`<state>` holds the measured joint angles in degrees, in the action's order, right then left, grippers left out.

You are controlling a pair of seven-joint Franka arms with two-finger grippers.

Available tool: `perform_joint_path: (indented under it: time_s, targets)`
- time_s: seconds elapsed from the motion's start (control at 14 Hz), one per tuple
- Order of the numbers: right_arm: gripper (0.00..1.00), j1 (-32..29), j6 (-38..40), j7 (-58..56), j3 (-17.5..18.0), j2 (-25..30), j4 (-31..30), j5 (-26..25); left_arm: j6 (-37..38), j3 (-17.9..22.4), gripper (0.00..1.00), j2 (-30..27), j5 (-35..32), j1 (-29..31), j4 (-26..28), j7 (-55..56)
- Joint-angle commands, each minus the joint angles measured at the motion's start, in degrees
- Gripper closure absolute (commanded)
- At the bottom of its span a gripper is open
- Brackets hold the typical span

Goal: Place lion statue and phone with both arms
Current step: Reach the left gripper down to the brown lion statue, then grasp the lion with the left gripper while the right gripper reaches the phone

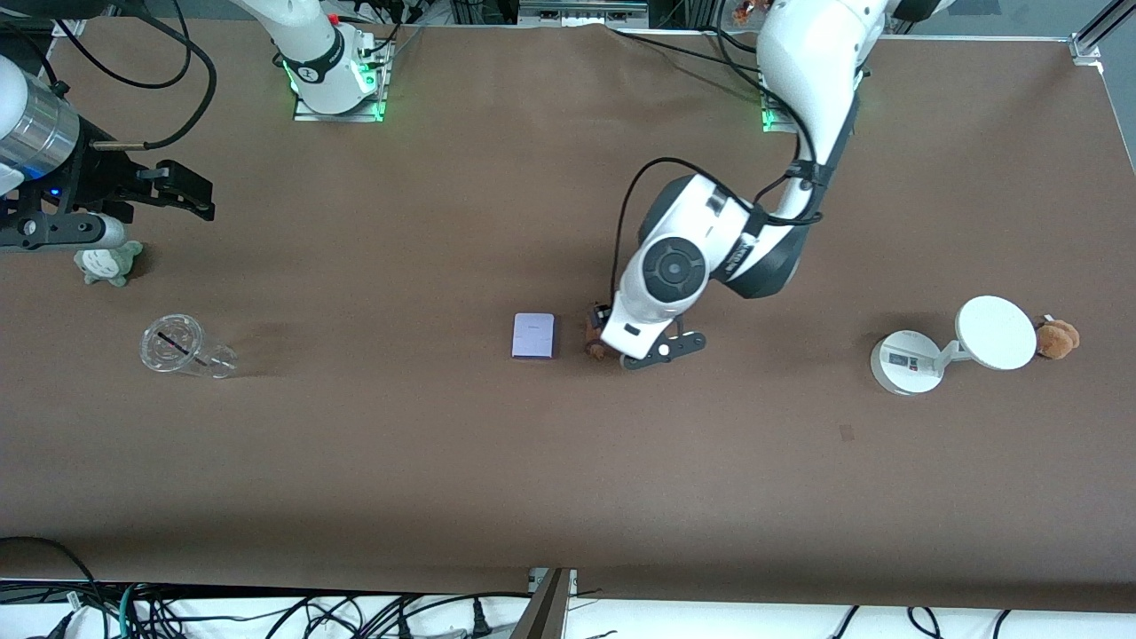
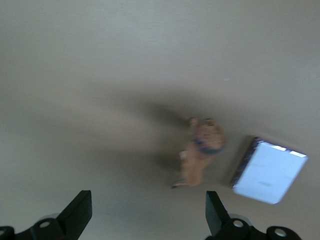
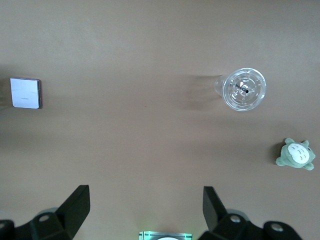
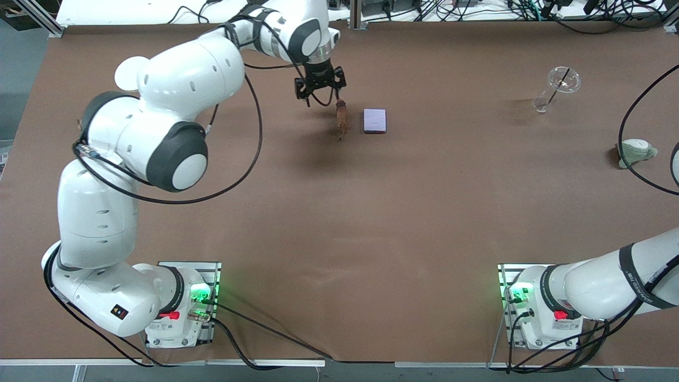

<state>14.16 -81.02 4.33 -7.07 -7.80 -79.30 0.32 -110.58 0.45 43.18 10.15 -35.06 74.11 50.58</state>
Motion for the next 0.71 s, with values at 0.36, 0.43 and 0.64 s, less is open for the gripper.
perform_joint_path:
  time_s: [0.36, 0.43, 0.64]
  targets:
    - [0.0, -0.54, 0.17, -0.28, 0.04, -0.11, 0.73, 0.12, -7.53, 1.05, 0.0, 8.58, 1.19, -2.47, -6.88, 3.73]
    - [0.0, -0.54, 0.08, -0.28, 0.04, -0.11, 0.73, 0.12, -7.8, 1.05, 0.0, 9.28, 1.19, -3.0, -6.97, 3.73]
    - [0.0, -0.62, 0.08, -0.37, -0.05, -0.55, 0.73, 0.03, -8.51, 1.05, 0.09, 10.34, 1.19, -3.44, -6.88, 3.64]
